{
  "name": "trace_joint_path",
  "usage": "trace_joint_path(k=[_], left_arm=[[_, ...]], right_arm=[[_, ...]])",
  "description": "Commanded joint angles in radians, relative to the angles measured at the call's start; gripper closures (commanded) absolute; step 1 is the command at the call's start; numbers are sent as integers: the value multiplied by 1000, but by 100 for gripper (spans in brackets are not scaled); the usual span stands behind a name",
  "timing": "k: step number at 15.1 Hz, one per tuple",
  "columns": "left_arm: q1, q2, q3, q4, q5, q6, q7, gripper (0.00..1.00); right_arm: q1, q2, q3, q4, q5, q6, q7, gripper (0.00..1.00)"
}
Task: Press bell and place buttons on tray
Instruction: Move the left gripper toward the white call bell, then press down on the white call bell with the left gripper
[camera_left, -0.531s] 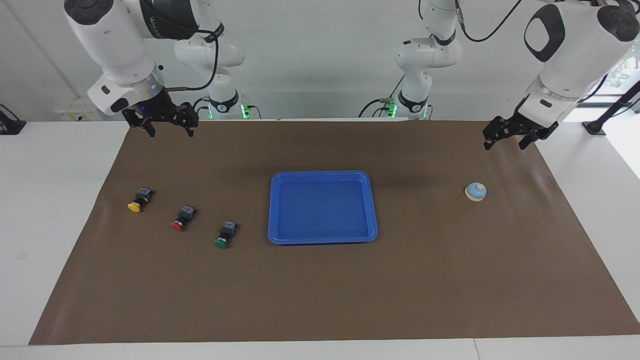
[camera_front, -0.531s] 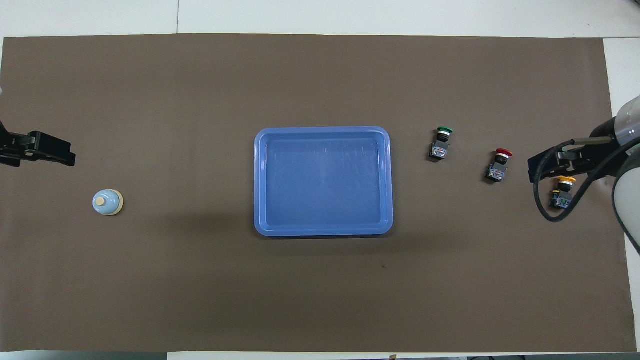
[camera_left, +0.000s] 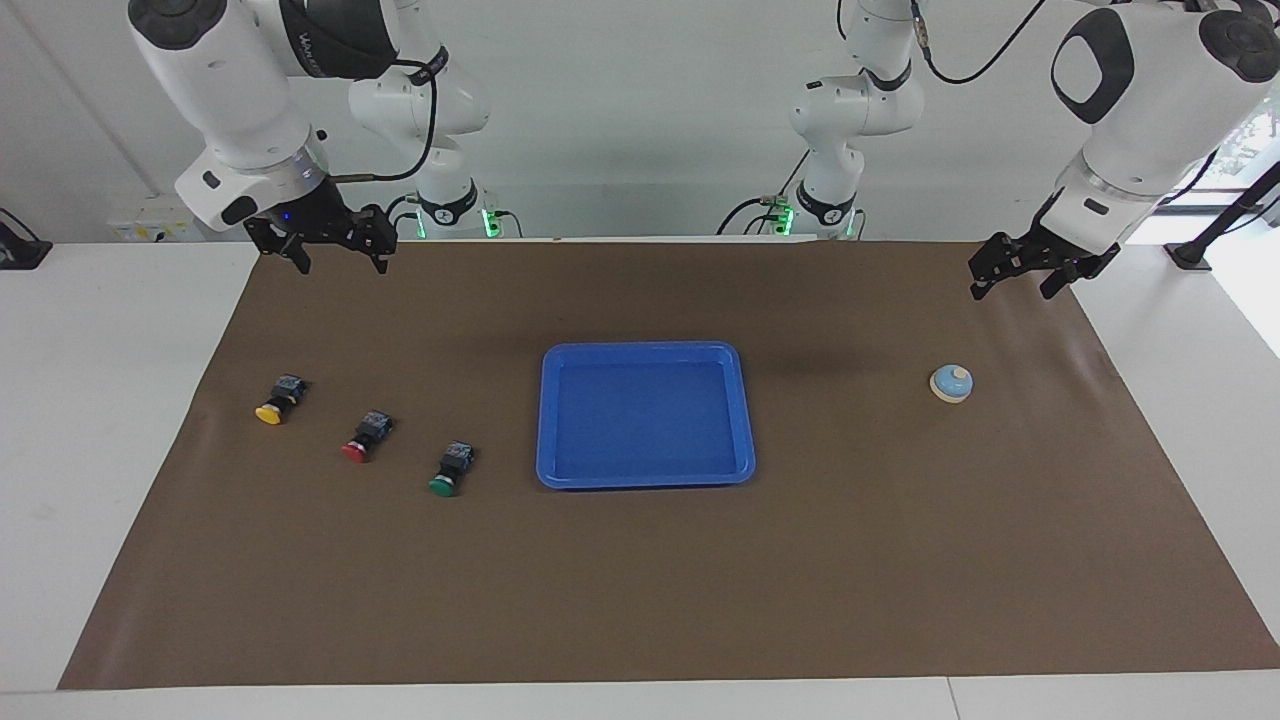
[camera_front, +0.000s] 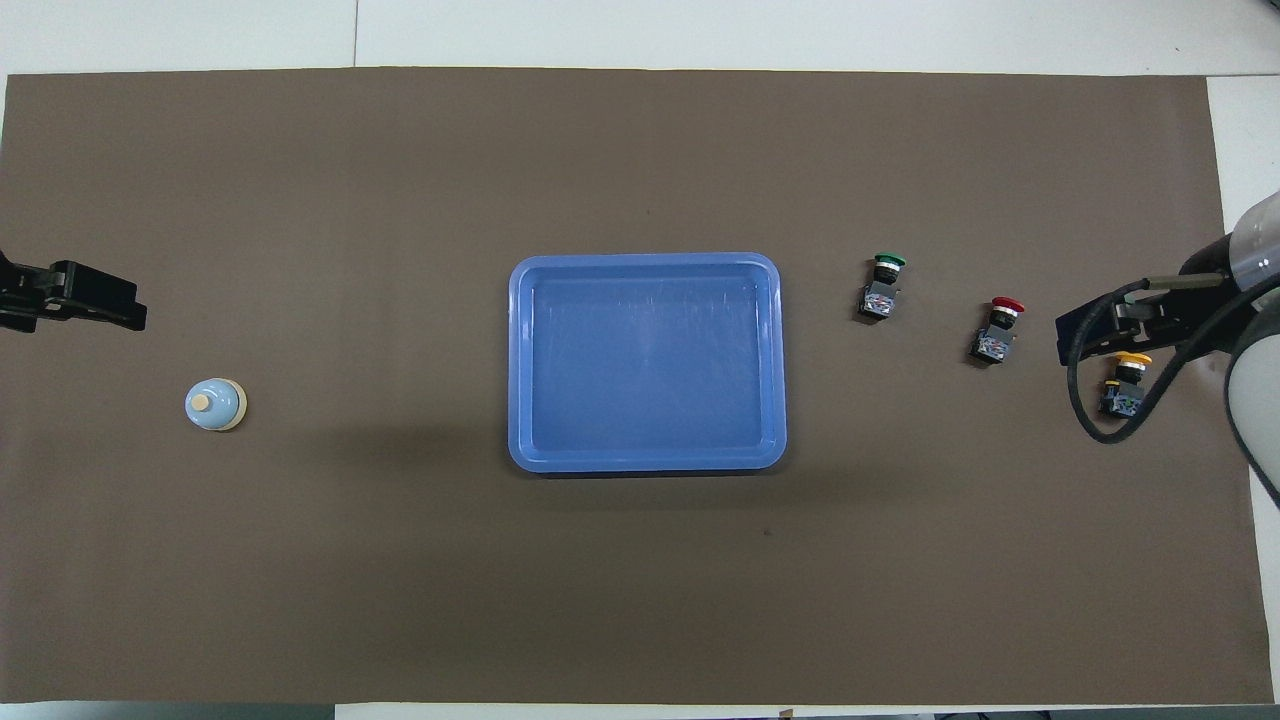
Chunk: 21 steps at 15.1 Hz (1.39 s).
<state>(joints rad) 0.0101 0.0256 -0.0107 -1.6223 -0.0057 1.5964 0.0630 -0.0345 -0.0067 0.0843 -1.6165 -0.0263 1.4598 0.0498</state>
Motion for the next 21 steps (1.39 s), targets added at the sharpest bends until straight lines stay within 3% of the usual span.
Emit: trace_joint_path(k=[1,5,8,11,21], left_arm=[[28,-38,-2,-79,21,68,-8,100],[77,-50,-3,-272,21,250,21,100],[109,-4,-3,-379,21,405,63,100],[131,-6,-2,-483,21,461,103,100],[146,-10,-3,-623,23,625,117,100]], right_arm=[[-19,-10,11,-3,6,-1,-21,0],[-19,-10,11,-3,6,-1,-21,0],[-19,-10,11,-3,6,-1,-21,0],[-19,-10,11,-3,6,-1,-21,0],[-19,-10,11,-3,6,-1,-21,0]])
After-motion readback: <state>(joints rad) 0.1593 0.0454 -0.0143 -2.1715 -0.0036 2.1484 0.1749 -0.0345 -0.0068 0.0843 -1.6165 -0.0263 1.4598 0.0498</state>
